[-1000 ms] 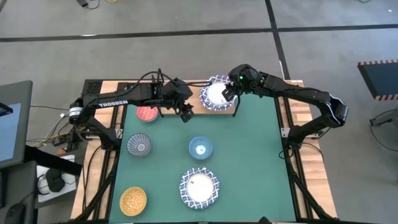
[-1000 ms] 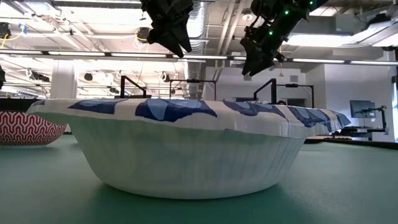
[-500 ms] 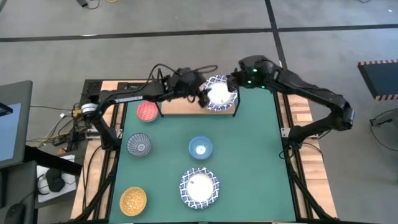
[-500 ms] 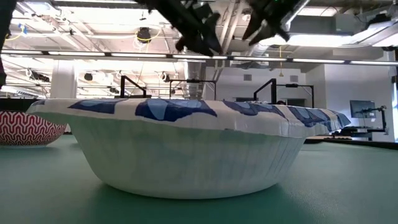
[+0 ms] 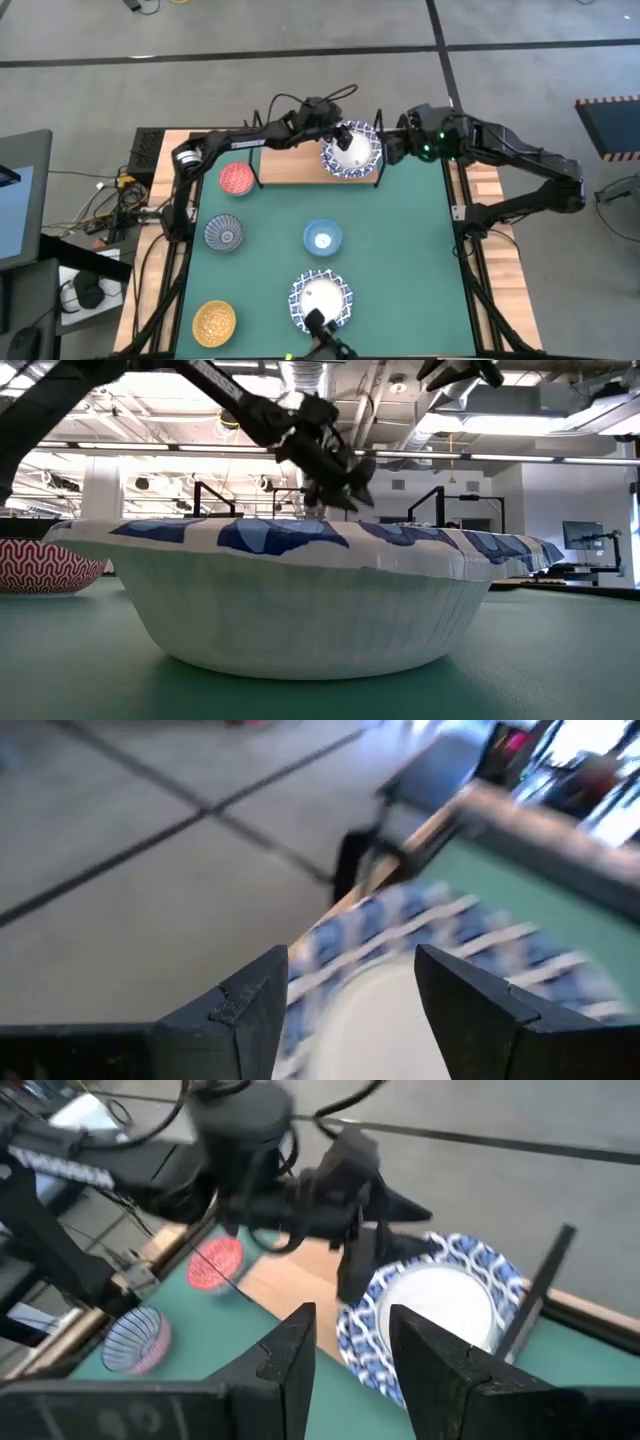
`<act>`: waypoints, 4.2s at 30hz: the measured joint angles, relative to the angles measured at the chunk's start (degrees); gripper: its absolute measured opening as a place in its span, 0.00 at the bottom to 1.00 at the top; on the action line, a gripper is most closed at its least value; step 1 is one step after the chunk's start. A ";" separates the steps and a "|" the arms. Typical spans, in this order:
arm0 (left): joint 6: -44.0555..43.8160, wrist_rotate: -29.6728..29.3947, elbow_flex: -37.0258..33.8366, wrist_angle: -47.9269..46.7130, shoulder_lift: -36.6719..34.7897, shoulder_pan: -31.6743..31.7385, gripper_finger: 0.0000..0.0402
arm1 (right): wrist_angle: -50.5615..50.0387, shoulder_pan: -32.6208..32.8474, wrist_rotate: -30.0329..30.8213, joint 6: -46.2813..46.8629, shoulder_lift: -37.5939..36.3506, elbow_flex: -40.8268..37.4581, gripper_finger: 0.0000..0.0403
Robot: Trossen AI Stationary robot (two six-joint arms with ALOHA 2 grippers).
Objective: Place and stack bowls onto a shelf
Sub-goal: Stack the right white patterned bowl on top of the other white patterned bowl on the shelf, then stack the white patterned bowl on top of the other white patterned bowl on the shelf
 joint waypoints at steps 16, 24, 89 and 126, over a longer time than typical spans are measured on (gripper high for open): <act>-1.03 -3.69 4.12 -22.67 2.95 1.22 0.51 | -5.18 6.13 8.20 4.99 0.05 -0.07 0.38; -4.51 0.61 4.07 -28.83 0.68 -0.04 0.51 | -5.14 6.13 8.18 4.75 0.05 -0.07 0.38; 4.01 21.53 -49.54 -2.17 -57.81 -14.27 0.51 | 13.19 31.54 -32.22 22.52 47.05 -0.03 0.38; 9.19 14.10 -49.54 -2.97 -58.10 -14.40 0.51 | 1.33 30.33 -26.86 16.86 47.04 -0.15 0.36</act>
